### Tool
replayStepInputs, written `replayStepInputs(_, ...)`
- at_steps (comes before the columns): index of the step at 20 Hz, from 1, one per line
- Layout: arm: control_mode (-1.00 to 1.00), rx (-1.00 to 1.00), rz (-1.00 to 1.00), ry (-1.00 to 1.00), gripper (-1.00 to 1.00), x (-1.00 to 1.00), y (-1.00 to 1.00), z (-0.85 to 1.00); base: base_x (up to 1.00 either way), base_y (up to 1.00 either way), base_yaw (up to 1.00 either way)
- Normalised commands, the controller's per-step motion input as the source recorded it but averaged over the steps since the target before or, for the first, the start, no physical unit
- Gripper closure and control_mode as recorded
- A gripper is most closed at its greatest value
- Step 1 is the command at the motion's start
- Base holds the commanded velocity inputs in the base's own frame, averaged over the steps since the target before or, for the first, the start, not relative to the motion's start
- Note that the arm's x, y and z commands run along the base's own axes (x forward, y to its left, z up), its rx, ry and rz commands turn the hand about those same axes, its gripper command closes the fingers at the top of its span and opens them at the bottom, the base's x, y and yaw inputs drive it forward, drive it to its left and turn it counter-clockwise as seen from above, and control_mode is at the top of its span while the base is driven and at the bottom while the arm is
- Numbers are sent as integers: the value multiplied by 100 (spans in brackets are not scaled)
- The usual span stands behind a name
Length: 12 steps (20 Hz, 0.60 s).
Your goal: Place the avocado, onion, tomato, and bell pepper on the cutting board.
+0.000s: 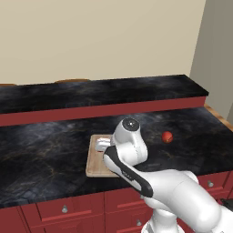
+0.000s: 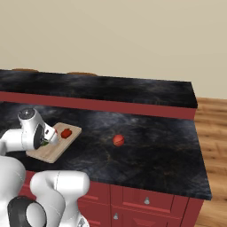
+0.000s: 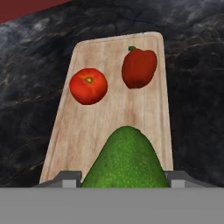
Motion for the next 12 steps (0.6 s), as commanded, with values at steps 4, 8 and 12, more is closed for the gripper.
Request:
replayStepInputs(4, -100, 0, 0, 0, 100, 0, 32, 0, 0, 0, 0)
replayStepInputs(8, -100, 0, 0, 3, 100, 0, 34, 0, 0, 0, 0)
replayStepInputs(12, -100, 0, 0, 10, 100, 1, 39, 0, 0, 0, 0)
